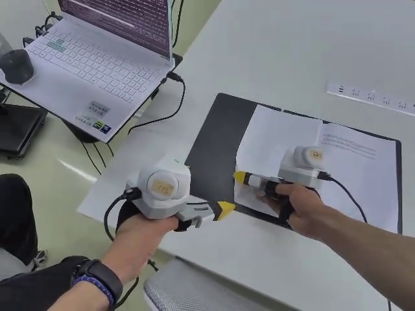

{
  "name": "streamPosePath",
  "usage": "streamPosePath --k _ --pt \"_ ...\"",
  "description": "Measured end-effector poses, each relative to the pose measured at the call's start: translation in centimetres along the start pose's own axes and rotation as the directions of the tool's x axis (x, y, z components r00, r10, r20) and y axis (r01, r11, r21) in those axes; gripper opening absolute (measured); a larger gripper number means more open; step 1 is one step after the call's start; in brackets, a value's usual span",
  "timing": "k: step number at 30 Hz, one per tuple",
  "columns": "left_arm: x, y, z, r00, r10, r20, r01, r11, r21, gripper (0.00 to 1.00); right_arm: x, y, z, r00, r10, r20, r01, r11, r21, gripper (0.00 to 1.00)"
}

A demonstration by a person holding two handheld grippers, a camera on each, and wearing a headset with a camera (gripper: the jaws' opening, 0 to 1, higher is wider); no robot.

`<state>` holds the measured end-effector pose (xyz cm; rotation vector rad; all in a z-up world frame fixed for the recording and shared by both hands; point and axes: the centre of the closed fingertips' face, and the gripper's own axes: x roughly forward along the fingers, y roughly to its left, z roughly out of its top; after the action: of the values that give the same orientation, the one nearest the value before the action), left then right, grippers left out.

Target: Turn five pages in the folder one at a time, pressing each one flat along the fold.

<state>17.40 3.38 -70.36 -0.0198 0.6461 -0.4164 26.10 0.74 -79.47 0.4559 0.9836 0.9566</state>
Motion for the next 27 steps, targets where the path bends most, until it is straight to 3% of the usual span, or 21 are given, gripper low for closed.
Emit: streamPosePath --k 5,14,24,27 --pt "0.3 -0.2 -0.2 1.0000 -0.006 -0.007 0.006 1.000 0.001 0.74 0.1 0.5 0.0 0.9997 0.014 0.020 -0.014 1.000 0.000 0.08" --pt "0.5 -0.3 0.1 0.9999 -0.013 -0.010 0.013 1.000 0.010 0.74 -0.1 1.9 -0.1 0.9972 0.075 0.009 -0.075 0.997 0.013 0.21" --pt "0.7 -0.4 -0.3 0.9996 -0.021 -0.020 0.021 1.000 0.016 0.73 -0.4 2.4 -0.2 0.9945 0.103 0.014 -0.104 0.993 0.049 0.27" --pt "0.8 -0.6 -0.3 0.9994 -0.025 -0.023 0.025 1.000 0.018 0.73 -1.0 2.9 -0.1 0.9911 0.129 0.035 -0.132 0.987 0.095 0.33"
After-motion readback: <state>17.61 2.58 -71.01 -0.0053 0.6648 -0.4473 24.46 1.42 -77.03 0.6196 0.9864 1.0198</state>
